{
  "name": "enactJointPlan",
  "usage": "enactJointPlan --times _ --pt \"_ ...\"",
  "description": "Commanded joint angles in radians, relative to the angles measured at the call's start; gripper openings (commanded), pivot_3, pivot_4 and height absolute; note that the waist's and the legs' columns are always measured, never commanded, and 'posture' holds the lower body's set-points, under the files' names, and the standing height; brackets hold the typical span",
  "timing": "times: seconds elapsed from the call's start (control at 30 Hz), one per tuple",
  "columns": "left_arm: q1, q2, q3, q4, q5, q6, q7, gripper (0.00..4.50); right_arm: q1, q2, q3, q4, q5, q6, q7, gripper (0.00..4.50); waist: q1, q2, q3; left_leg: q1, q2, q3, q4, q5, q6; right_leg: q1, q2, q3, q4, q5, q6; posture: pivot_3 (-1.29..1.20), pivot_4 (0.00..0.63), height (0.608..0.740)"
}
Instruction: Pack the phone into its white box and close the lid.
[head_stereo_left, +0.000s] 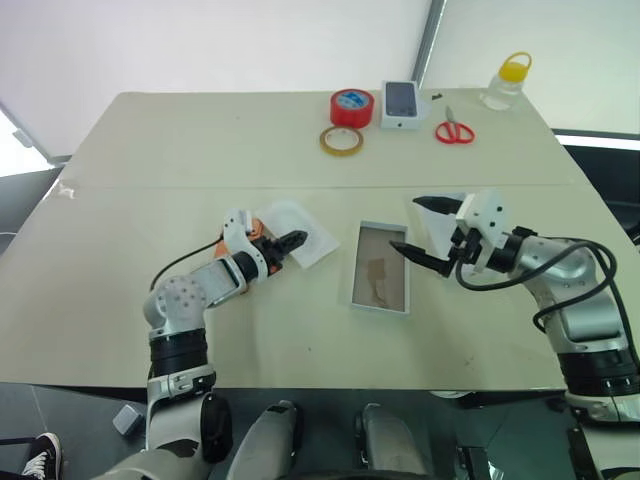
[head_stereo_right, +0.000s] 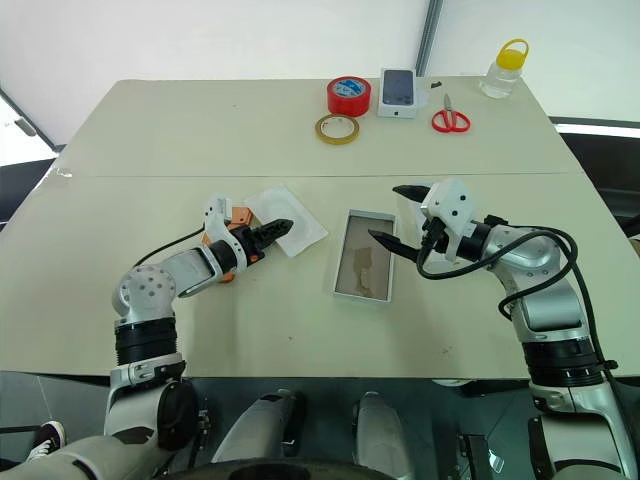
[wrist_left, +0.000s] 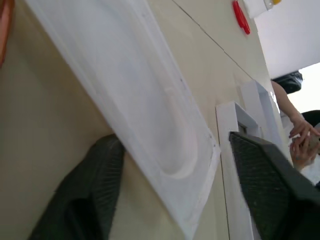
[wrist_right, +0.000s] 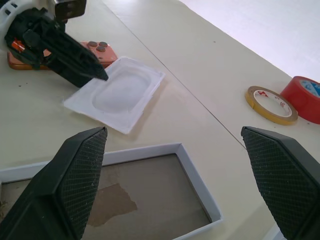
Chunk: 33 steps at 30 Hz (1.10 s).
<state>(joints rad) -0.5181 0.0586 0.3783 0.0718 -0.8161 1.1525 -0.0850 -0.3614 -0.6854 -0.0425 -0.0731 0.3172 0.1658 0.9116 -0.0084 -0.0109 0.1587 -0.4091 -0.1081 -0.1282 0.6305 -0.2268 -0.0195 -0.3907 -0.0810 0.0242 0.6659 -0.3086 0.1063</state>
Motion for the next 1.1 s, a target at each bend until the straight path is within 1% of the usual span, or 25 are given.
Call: enactJointPlan --times 0.03,0.07,0.37,0.43,0.57,0.7,0.73,0.8,0.83,0.93,1.1 --pt "0.005 -0.001 0.021 0.010 -0.014 0.011 0.017 1.03 0.003 -0.009 -0.024 -0.042 0.002 -0.016 -0.001 4.50 0.000 0.000 0.000 0.000 0.000 0.000 0.000 0.000 0.000 0.000 0.000 0.000 0.000 0.000 0.000 0.00 0.150 0.740" --pt "0.006 0.007 0.017 0.011 -0.012 0.011 0.012 0.62 0.003 -0.010 -0.025 -0.041 0.001 -0.017 -0.001 4.50 0.000 0.000 0.000 0.000 0.000 0.000 0.000 0.000 0.000 0.000 0.000 0.000 0.000 0.000 0.000 0.00 0.150 0.740" --pt "0.001 0.018 0.017 0.031 -0.011 0.000 0.017 0.62 -0.010 -0.011 -0.023 -0.034 0.000 -0.018 -0.002 4.50 -0.004 0.000 0.000 0.001 0.000 0.000 0.000 0.000 0.000 0.000 0.000 0.000 0.000 0.000 0.000 0.00 0.150 0.740" --pt "-0.001 0.008 0.031 0.031 -0.025 0.002 0.029 0.62 -0.010 -0.010 -0.021 -0.033 -0.004 -0.021 -0.003 4.50 -0.004 0.000 0.000 0.001 0.000 0.000 0.000 0.000 0.000 0.000 0.000 0.000 0.000 0.000 0.000 0.00 0.150 0.740" --pt "0.007 0.038 -0.008 0.034 0.007 0.009 0.018 0.62 -0.004 -0.009 -0.021 -0.041 -0.001 -0.018 -0.004 4.50 -0.004 0.000 0.000 0.001 0.000 0.000 0.000 0.000 0.000 0.000 0.000 0.000 0.000 0.000 0.000 0.00 0.150 0.740" --pt "0.010 0.064 -0.014 0.011 -0.001 0.016 0.006 0.62 -0.004 -0.008 -0.022 -0.038 -0.003 -0.022 -0.006 4.50 -0.006 0.000 0.000 0.001 0.000 0.000 0.000 0.000 0.000 0.000 0.001 0.000 0.001 0.000 0.000 0.00 0.150 0.740" --pt "0.009 0.069 0.009 -0.006 -0.033 0.028 -0.003 0.85 -0.004 -0.008 -0.022 -0.035 -0.006 -0.025 -0.007 4.50 -0.007 0.000 0.000 0.001 0.000 0.000 -0.001 0.000 0.000 0.000 0.001 0.000 0.001 0.000 0.000 0.00 0.150 0.740" --pt "0.004 0.091 0.021 -0.037 -0.046 0.046 0.003 1.45 0.000 -0.007 -0.022 -0.035 -0.005 -0.026 -0.007 4.50 -0.009 0.000 0.000 0.001 0.001 0.000 -0.001 0.000 0.000 -0.001 0.001 0.001 0.001 0.000 0.000 0.00 0.150 0.740" --pt "0.003 0.097 0.021 -0.043 -0.045 0.047 0.008 1.86 0.002 -0.007 -0.022 -0.035 -0.005 -0.027 -0.007 4.50 -0.008 0.000 0.000 0.000 0.001 0.000 -0.001 0.000 0.000 -0.001 0.001 0.001 0.001 0.000 0.000 0.00 0.150 0.740" --pt "0.009 0.099 -0.011 -0.044 -0.011 0.017 0.015 3.32 0.003 -0.005 -0.022 -0.034 -0.002 -0.027 -0.005 4.50 -0.004 0.000 0.000 0.000 0.001 0.000 0.000 0.000 0.000 -0.001 0.001 0.001 0.001 0.000 0.000 0.00 0.150 0.740" --pt "0.000 0.049 -0.060 0.008 0.033 -0.035 0.011 3.32 -0.011 0.006 -0.012 -0.034 -0.005 -0.028 -0.011 4.50 -0.001 0.000 0.000 0.001 0.000 0.000 -0.001 0.000 0.000 0.000 0.000 0.000 0.000 0.000 0.000 0.00 0.150 0.740"
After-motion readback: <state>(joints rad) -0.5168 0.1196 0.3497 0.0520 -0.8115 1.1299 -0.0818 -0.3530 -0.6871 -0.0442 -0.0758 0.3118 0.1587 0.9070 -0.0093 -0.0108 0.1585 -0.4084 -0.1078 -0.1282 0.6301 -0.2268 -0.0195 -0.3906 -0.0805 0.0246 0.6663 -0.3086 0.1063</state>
